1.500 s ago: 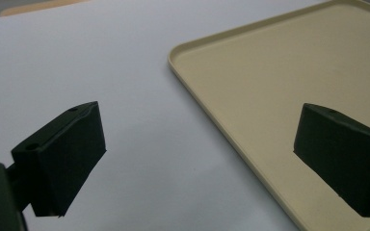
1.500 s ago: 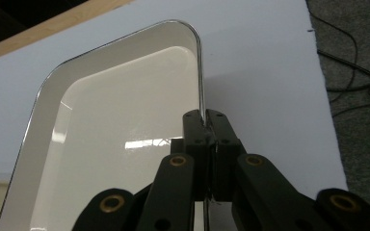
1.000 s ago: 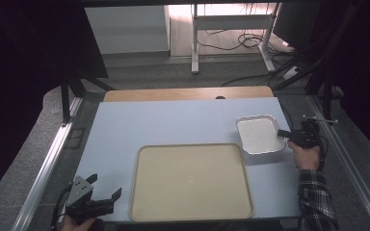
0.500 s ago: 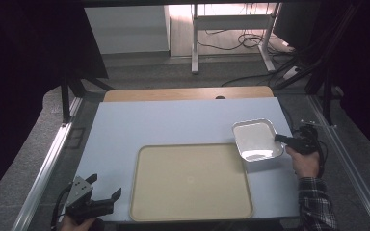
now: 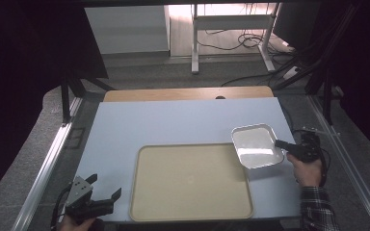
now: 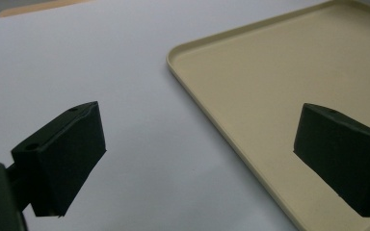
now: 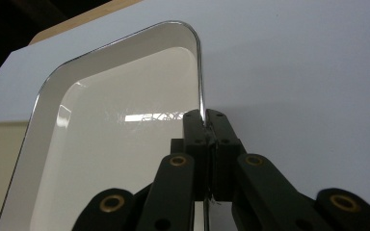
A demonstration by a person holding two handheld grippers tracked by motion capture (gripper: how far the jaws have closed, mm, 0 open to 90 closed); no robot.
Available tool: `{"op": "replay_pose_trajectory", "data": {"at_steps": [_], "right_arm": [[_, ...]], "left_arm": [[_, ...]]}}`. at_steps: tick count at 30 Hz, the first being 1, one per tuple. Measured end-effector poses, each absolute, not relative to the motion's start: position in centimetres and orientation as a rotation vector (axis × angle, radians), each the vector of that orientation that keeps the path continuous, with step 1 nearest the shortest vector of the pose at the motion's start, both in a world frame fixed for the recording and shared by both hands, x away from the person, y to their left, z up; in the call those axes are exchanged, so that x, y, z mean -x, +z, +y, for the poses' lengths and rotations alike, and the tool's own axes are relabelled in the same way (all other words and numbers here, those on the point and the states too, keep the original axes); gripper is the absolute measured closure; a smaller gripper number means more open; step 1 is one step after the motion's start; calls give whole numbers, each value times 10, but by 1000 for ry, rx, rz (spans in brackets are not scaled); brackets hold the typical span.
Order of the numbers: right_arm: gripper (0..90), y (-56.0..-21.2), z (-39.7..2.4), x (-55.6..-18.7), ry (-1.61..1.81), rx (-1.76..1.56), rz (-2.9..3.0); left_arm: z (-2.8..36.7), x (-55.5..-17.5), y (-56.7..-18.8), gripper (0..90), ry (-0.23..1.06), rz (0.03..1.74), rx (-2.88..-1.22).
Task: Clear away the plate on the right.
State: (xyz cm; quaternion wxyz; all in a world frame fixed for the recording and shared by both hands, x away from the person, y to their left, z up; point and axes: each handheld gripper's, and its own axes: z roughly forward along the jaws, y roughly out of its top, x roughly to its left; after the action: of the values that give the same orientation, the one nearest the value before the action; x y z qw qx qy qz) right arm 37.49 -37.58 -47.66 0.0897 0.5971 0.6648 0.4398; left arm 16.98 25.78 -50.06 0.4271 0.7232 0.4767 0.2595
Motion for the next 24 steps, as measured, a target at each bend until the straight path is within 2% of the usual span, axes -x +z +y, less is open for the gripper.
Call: {"op": "replay_pose_trajectory", "data": {"at_steps": [24], "right_arm": [[889, -482, -339, -345, 1351, -1699, 2094]], "left_arm": [[258, -170, -501, 37, 647, 1195, -1807]]}}
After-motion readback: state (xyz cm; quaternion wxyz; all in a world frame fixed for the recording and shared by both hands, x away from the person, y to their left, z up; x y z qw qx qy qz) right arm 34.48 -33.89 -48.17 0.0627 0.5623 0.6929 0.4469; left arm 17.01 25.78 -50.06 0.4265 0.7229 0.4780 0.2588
